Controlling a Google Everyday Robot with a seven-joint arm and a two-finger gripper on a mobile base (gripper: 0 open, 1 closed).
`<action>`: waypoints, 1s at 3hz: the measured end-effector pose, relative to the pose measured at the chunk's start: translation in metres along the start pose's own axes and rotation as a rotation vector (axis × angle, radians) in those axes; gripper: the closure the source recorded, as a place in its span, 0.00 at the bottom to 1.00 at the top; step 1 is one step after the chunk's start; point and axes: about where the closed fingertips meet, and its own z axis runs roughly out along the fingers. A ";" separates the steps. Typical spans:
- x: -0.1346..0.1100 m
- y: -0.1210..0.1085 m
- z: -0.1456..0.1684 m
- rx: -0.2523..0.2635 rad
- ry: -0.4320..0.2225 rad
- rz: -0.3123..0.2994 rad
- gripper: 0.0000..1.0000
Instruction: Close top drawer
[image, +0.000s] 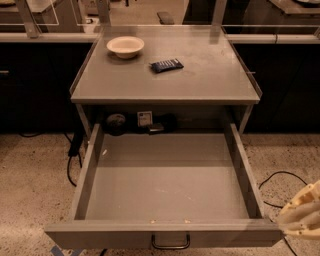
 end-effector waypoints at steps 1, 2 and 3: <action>-0.005 0.012 0.038 -0.047 -0.055 -0.046 1.00; -0.009 0.009 0.078 -0.065 -0.108 -0.120 1.00; -0.012 0.004 0.113 -0.056 -0.128 -0.204 1.00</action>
Offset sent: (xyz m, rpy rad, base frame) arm 0.0067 0.0641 -0.1096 0.1654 -0.0332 0.2317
